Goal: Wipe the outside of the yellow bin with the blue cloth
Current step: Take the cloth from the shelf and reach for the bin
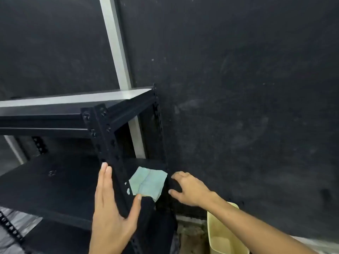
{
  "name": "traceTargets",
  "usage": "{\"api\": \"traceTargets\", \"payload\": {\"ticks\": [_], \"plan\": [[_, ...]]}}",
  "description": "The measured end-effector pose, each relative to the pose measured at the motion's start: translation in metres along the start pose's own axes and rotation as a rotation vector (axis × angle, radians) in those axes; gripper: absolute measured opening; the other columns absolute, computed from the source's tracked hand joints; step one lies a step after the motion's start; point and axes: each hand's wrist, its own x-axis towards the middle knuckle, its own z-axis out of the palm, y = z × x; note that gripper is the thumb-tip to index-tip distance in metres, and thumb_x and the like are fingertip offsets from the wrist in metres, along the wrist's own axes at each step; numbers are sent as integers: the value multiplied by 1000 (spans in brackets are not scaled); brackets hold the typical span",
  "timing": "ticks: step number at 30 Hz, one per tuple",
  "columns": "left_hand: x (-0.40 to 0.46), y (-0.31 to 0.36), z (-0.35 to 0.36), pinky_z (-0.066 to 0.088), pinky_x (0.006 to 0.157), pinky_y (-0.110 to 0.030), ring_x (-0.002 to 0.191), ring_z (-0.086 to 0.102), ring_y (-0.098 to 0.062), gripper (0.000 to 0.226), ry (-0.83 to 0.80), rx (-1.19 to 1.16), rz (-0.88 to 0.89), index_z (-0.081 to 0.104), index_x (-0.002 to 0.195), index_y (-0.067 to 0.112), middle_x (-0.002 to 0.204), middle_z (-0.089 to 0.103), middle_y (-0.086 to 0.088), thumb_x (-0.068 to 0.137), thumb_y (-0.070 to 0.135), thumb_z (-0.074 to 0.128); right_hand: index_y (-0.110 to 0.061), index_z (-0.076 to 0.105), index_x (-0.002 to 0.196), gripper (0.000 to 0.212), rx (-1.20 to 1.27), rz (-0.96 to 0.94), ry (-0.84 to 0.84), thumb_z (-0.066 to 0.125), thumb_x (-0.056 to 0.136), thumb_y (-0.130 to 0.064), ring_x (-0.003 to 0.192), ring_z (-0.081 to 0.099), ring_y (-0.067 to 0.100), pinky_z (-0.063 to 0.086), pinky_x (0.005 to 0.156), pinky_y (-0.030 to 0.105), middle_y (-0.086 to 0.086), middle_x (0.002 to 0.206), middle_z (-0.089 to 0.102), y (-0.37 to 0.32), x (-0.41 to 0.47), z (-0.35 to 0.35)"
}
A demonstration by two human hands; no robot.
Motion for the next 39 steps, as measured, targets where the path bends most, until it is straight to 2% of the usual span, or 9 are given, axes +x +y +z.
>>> {"api": "traceTargets", "payload": {"ticks": [4,7,10,19,25,29,33,36,39], "plan": [[16,-18,44,38,116,-69,163,5,-26,112,141,54,91,-1,165,12,176,-6,2,81,40,67,-11,40,149,66,78,-71,-35,54,95,-48,141,38,27,35,114,42,6,157,39,-20,68,36],[19,-38,68,24,128,-55,163,0,-27,115,246,116,179,-8,165,14,176,-10,-1,84,30,72,-12,35,152,71,96,-102,-22,50,96,-53,150,27,25,21,122,43,5,164,29,-30,115,62],[26,-50,78,16,131,-44,163,-3,-21,123,306,215,214,-13,164,20,163,5,-32,81,13,78,-19,24,157,76,9,-127,-96,41,97,-60,155,11,23,8,125,48,0,168,15,-32,145,87],[20,-58,84,27,119,-72,161,-7,-11,113,322,230,162,-15,160,36,158,1,-32,89,3,67,-27,17,159,68,-12,-141,-89,26,101,-61,155,-7,21,-16,120,53,-8,169,8,-31,137,124],[26,-48,79,11,131,-44,161,-12,-11,114,325,234,197,-15,163,21,155,1,-38,86,-6,64,-11,43,149,50,190,-203,108,42,106,-36,153,20,21,3,126,43,6,159,40,-27,99,129],[13,-18,66,11,131,-30,161,-7,-9,97,249,132,100,4,156,-15,167,3,-30,82,-3,66,-3,57,137,58,266,-236,182,38,99,-42,143,41,27,21,124,39,14,145,57,-1,45,118],[-36,15,68,18,124,-10,162,12,-19,84,156,-34,-34,27,157,-8,169,18,-19,82,9,60,-3,61,132,52,137,-161,221,43,98,-38,137,50,30,29,120,39,15,137,63,48,-25,93],[-84,28,97,21,122,-11,158,26,-12,82,-93,-147,-162,36,156,-3,165,37,-20,82,29,53,-1,65,127,49,60,-76,231,47,97,-36,129,58,32,40,113,46,16,130,68,89,-79,76],[-130,38,141,30,118,-24,147,47,-29,84,-515,-233,-411,43,155,6,160,48,-17,82,43,59,-1,69,119,45,37,21,254,52,94,-34,118,66,32,50,104,46,15,120,73,133,-131,67]]}}
